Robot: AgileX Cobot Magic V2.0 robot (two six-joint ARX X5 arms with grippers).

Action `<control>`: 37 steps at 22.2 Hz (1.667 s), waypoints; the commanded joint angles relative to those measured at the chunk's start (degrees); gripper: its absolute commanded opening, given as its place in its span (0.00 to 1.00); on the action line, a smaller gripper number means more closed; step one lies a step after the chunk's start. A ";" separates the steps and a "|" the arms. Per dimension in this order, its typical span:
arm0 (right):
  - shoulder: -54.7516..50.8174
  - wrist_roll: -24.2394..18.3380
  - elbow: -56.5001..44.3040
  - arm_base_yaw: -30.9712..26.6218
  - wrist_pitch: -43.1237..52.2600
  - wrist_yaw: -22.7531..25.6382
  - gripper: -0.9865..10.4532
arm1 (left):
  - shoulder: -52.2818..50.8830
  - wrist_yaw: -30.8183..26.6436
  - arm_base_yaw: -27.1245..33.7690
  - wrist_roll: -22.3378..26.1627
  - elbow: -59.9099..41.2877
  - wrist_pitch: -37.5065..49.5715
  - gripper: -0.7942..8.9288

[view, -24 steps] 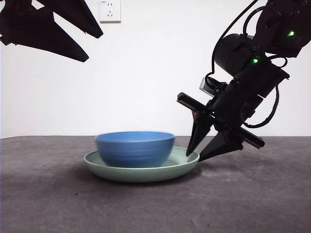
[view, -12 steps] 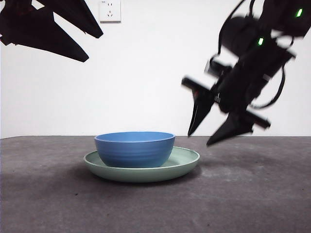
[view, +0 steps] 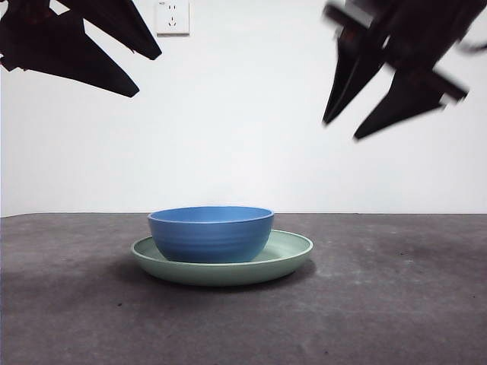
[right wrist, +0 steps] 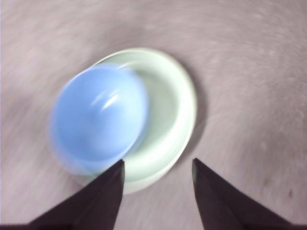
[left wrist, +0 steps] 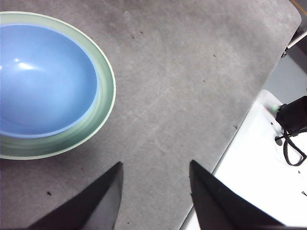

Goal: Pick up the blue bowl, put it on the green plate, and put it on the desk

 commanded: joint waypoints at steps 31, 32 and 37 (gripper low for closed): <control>-17.00 -11.87 0.63 7.28 -22.25 -3.67 0.28 | 0.26 0.28 -0.33 -0.11 0.48 0.46 0.31; -17.00 -11.87 0.66 7.28 -22.27 -3.67 0.28 | 0.26 0.28 -0.33 -0.11 0.48 0.46 0.30; -17.00 -11.89 0.63 7.26 -22.32 -3.63 0.20 | 0.26 0.28 -0.33 -0.11 0.48 0.44 0.20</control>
